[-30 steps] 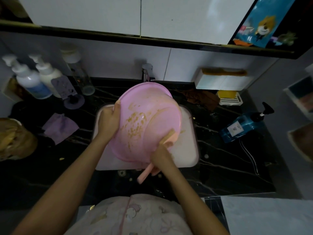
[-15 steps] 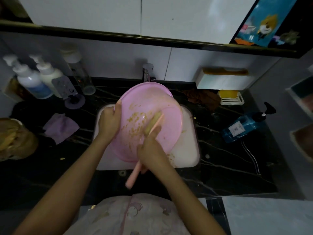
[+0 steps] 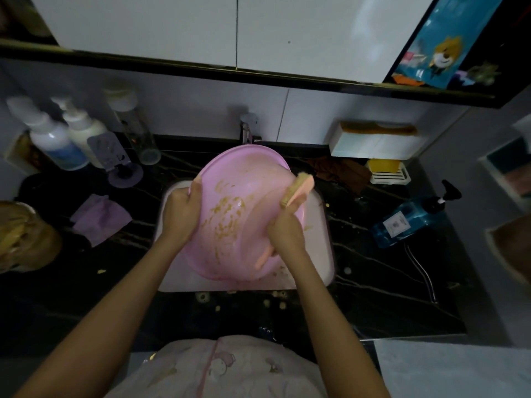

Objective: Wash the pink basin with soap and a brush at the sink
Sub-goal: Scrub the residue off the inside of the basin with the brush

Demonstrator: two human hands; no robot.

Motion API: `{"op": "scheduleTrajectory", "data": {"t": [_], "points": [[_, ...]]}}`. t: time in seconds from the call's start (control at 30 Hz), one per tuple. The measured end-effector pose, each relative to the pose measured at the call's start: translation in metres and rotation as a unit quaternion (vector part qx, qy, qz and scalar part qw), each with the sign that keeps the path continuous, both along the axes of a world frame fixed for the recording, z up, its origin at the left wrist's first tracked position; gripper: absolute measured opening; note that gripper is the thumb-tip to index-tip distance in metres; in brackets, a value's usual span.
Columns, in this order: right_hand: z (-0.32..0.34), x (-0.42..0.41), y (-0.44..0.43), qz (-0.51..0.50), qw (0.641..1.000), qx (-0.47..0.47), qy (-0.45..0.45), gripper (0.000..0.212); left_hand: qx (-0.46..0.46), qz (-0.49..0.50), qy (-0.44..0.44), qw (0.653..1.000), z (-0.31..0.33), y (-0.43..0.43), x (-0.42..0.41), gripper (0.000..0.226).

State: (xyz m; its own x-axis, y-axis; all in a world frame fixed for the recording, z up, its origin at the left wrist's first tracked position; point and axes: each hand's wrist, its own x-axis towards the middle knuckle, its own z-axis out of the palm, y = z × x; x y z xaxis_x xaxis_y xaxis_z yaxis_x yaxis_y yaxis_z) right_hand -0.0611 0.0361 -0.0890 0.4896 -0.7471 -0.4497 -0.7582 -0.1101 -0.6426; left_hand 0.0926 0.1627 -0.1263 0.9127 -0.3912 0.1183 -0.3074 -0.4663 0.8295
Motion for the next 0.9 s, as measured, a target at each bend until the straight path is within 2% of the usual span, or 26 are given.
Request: {"op": "scheduleTrajectory", "data": {"t": [0.07, 0.17, 0.23, 0.27, 0.37, 0.4, 0.47, 0.5, 0.53, 0.57, 0.6, 0.63, 0.67, 0.7, 0.73, 0.8, 0.87, 0.9], "points": [[-0.016, -0.012, -0.009, -0.015, 0.999, 0.030, 0.042, 0.072, -0.005, 0.005, 0.007, 1.000, 0.001, -0.001, -0.001, 0.056], [-0.032, -0.029, 0.012, -0.073, 0.978, 0.191, 0.050, 0.063, -0.006, 0.010, 0.010, 1.000, 0.003, -0.003, -0.002, 0.057], [-0.010, -0.032, 0.038, -0.035, 0.961, 0.267, 0.067, 0.033, -0.009, 0.013, 0.017, 1.000, 0.002, -0.003, -0.003, 0.057], [-0.001, -0.029, 0.044, -0.013, 0.962, 0.267, 0.047, 0.029, -0.008, 0.014, 0.017, 1.000, 0.002, -0.003, -0.003, 0.058], [0.010, -0.013, 0.028, 0.008, 0.992, 0.123, 0.001, 0.073, -0.009, 0.010, 0.018, 1.000, 0.003, -0.002, -0.004, 0.057], [0.004, -0.009, 0.018, 0.023, 0.995, 0.096, 0.015, 0.072, -0.011, 0.008, 0.019, 1.000, 0.004, -0.002, -0.004, 0.057], [-0.007, -0.012, 0.004, 0.086, 0.987, 0.064, 0.120, 0.056, -0.011, 0.008, 0.025, 1.000, 0.004, -0.002, -0.005, 0.057], [-0.013, -0.020, 0.006, 0.101, 0.981, 0.077, 0.148, 0.051, -0.010, 0.009, 0.027, 1.000, 0.004, -0.003, -0.005, 0.057], [-0.009, -0.029, 0.017, 0.088, 0.978, 0.118, 0.146, 0.047, -0.010, 0.011, 0.030, 0.999, 0.003, -0.003, -0.005, 0.056], [0.000, -0.039, 0.032, 0.130, 0.970, 0.152, 0.139, 0.039, -0.011, 0.014, 0.029, 0.999, 0.003, -0.003, -0.005, 0.056], [0.012, -0.044, 0.047, 0.130, 0.965, 0.196, 0.116, 0.033, -0.012, 0.016, 0.026, 0.999, 0.004, -0.003, -0.004, 0.056], [0.019, -0.043, 0.059, 0.121, 0.961, 0.230, 0.091, 0.040, -0.009, 0.017, 0.024, 1.000, 0.004, -0.002, -0.002, 0.056], [0.027, -0.041, 0.070, 0.126, 0.959, 0.248, 0.060, 0.058, -0.006, 0.019, 0.022, 1.000, 0.004, -0.002, -0.002, 0.056], [0.029, -0.037, 0.076, 0.159, 0.964, 0.211, 0.037, 0.073, -0.006, 0.019, 0.022, 1.000, 0.005, -0.003, -0.001, 0.055], [0.028, -0.032, 0.075, 0.148, 0.972, 0.178, 0.028, 0.081, -0.007, 0.019, 0.025, 0.999, 0.004, -0.003, -0.002, 0.055], [0.018, -0.023, 0.064, 0.088, 0.988, 0.126, 0.033, 0.085, -0.011, 0.018, 0.028, 0.999, 0.004, -0.003, -0.003, 0.057], [0.005, -0.027, 0.052, 0.032, 0.995, 0.078, 0.059, 0.074, -0.013, 0.019, 0.029, 0.999, 0.002, -0.004, -0.004, 0.057], [0.002, -0.031, 0.049, 0.027, 0.993, 0.093, 0.073, 0.065, -0.013, 0.016, 0.030, 0.999, 0.001, -0.004, -0.005, 0.057]]}}
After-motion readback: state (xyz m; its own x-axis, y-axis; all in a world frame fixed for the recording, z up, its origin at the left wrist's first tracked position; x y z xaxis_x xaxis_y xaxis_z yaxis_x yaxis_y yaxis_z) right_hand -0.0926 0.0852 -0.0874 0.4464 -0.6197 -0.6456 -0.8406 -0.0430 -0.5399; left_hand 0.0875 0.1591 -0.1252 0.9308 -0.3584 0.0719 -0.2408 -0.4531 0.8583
